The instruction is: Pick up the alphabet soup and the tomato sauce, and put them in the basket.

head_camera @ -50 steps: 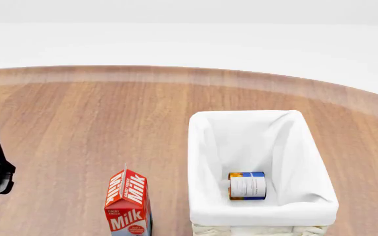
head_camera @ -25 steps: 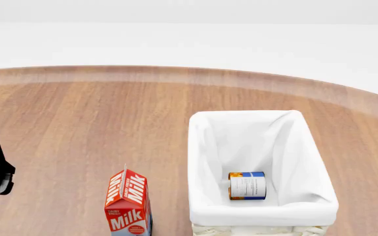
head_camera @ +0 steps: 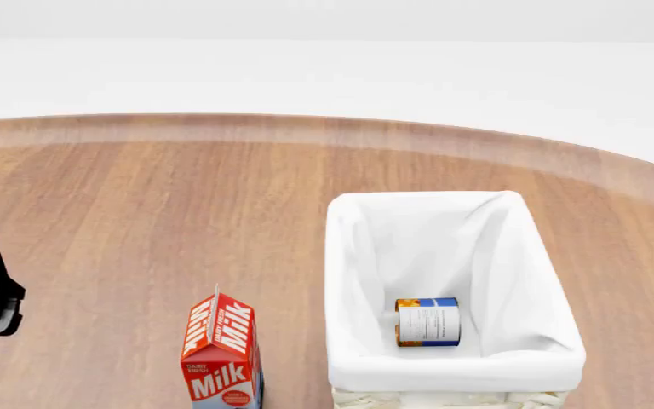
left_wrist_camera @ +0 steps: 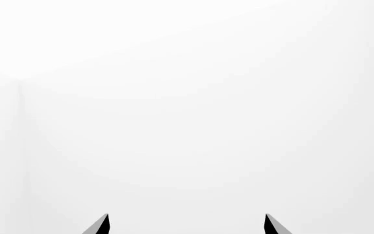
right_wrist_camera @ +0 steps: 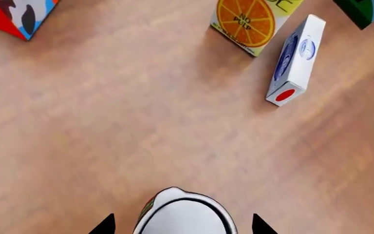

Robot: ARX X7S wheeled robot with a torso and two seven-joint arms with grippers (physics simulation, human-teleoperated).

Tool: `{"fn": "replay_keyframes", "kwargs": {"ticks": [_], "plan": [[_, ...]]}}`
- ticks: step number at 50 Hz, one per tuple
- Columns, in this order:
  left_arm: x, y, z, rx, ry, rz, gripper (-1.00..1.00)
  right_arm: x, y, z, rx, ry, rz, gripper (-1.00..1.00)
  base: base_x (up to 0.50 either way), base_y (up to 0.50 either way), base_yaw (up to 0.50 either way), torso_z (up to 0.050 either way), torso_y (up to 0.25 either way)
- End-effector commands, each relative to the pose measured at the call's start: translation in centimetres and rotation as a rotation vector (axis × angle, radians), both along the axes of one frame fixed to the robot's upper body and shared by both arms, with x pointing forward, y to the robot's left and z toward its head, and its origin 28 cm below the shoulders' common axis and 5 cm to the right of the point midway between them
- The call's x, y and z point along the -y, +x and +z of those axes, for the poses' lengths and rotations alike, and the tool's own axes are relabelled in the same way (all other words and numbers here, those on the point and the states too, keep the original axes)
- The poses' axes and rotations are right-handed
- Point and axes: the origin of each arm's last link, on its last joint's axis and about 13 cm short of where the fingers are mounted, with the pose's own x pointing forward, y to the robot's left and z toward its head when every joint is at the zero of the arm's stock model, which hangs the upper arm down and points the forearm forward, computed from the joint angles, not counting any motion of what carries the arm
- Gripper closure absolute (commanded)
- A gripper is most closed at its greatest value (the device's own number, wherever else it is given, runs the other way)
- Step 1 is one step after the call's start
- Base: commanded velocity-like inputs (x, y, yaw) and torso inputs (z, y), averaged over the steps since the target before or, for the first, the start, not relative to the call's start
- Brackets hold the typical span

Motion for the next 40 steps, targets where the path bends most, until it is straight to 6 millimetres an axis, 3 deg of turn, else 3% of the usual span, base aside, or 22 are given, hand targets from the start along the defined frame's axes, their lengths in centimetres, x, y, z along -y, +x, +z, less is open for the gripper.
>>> {"fn": "replay_keyframes", "kwargs": {"ticks": [1,38,39,40], "plan": [[0.0,0.0,-0.1,-0.002,0.000,-0.002,-1.00,0.0,0.0,-0.5,-0.010,0.000,-0.009,-1.00,0.00,0.00,0.00,0.000,0.000],[0.0,0.0,-0.1,-0.004,0.000,-0.001,-1.00,0.2,-0.2,-1.6,-0.025,-0.008,-0.012,-1.00,0.00,0.00,0.00,0.000,0.000],[0.0,0.0,-0.1,-0.005,0.001,-0.001,-1.00,0.2,-0.2,-1.6,-0.018,-0.006,-0.015,1.00,0.00,0.00,0.00,0.000,0.000],[0.0,0.0,-0.1,-0.005,0.001,0.000,-1.00,0.2,-0.2,-1.7,-0.015,-0.004,-0.017,1.00,0.00,0.00,0.00,0.000,0.000]]}}
